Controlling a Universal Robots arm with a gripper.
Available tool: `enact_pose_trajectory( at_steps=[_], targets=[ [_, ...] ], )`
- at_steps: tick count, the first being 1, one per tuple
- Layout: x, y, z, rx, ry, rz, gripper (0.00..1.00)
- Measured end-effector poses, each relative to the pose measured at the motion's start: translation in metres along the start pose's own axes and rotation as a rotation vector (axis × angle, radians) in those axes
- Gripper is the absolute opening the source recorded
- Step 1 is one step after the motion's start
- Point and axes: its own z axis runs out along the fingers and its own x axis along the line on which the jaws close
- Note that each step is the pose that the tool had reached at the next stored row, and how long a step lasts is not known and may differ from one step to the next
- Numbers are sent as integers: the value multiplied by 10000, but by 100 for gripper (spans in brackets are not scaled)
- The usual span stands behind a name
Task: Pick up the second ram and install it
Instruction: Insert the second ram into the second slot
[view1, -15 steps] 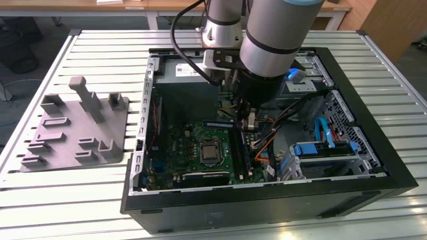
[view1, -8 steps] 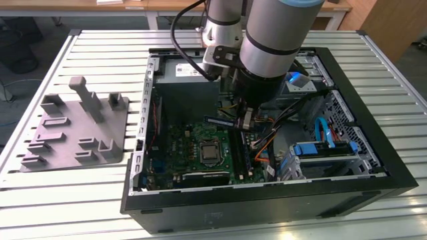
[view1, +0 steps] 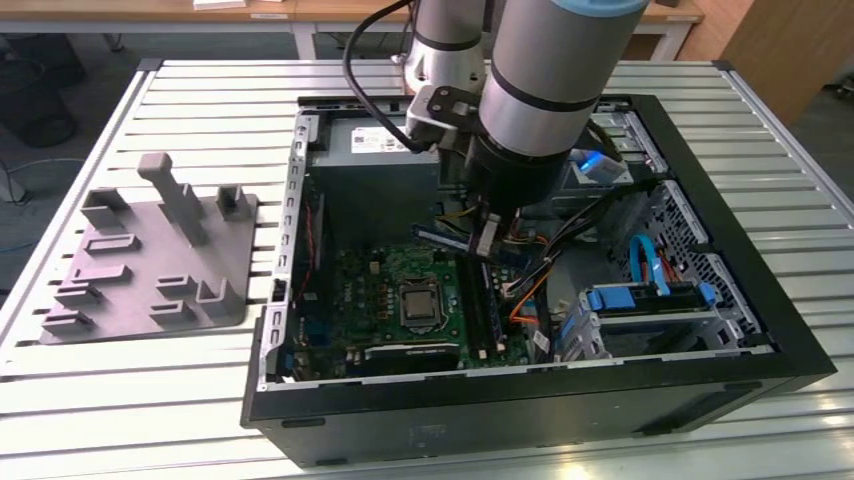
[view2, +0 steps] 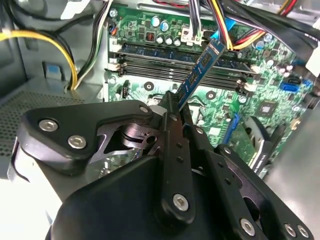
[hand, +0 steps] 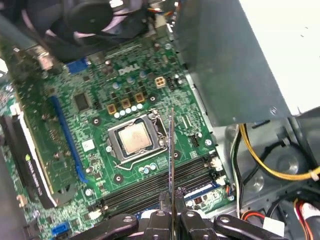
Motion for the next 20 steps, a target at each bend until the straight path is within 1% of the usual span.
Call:
enact_pose_trajectory(
  at_steps=[13, 20],
  targets=[
    [1, -1, 9, 54, -151, 1804, 14],
    [0, -1, 13, 81, -225, 2693, 14]
  ],
)
